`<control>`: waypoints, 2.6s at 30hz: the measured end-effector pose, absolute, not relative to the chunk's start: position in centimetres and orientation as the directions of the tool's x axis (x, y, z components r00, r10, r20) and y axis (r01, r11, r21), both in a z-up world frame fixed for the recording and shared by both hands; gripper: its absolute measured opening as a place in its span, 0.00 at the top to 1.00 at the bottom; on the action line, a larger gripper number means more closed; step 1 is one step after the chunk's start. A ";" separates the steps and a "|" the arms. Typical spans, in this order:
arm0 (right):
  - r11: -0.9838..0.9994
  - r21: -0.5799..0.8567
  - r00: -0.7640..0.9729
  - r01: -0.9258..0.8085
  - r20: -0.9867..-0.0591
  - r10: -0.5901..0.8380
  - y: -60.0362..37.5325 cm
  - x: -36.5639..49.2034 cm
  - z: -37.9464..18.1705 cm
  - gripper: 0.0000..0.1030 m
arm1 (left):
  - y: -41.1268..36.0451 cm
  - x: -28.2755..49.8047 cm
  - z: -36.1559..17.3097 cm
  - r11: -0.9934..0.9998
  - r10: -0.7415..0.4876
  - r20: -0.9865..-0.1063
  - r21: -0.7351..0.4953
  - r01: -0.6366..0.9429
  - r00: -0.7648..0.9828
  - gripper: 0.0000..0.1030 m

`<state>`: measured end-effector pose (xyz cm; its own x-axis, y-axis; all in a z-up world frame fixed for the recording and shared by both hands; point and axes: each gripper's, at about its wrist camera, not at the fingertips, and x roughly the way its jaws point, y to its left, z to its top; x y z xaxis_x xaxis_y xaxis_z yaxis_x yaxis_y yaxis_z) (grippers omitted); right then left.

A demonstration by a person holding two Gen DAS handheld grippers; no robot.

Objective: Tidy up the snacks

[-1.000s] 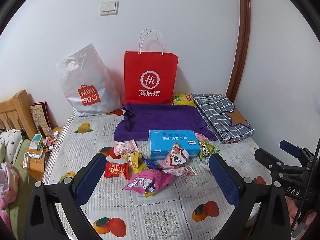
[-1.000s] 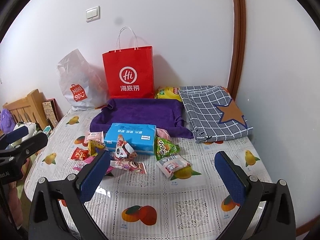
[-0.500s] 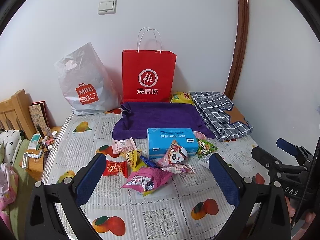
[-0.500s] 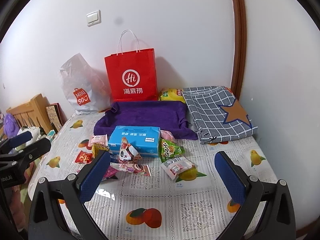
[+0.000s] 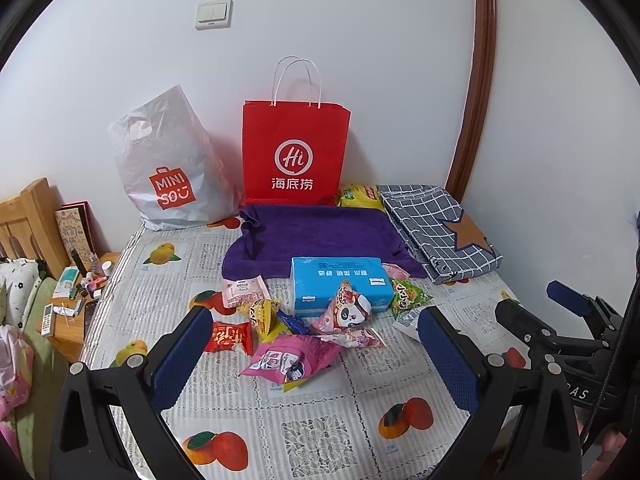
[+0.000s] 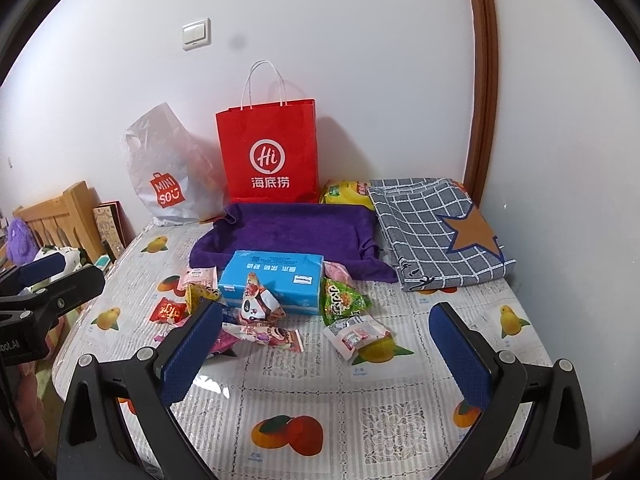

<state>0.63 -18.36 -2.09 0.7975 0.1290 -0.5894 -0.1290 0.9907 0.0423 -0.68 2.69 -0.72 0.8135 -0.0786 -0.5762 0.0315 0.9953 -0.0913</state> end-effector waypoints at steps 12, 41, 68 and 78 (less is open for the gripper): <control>0.994 0.043 0.794 -0.104 -0.598 0.109 -18.4 0.9 -2.5 0.01 | 2.8 -0.7 -0.7 0.995 -0.081 -0.576 -0.092 0.034 0.813 0.00; 0.998 -0.002 0.799 -0.063 -0.599 0.049 -18.6 1.6 -3.1 0.01 | 2.9 -0.8 -1.0 0.996 -0.066 -0.575 -0.083 0.022 0.815 0.00; 0.995 0.046 0.633 -0.089 -0.768 0.092 -21.9 12.9 -15.1 0.16 | 8.1 10.5 -10.5 0.995 0.016 -0.747 -0.052 -0.082 0.665 0.02; 0.976 0.021 0.565 -0.215 -0.813 0.142 -21.0 16.9 -20.3 0.16 | 8.4 12.4 -12.1 0.995 0.008 -0.775 -0.058 -0.083 0.631 0.02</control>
<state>16.88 -20.95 -20.30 0.5650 0.1420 -0.8128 -0.2153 0.9763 0.0210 12.41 8.40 -12.15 0.6314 0.0078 -0.7754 -0.0832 0.9948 -0.0578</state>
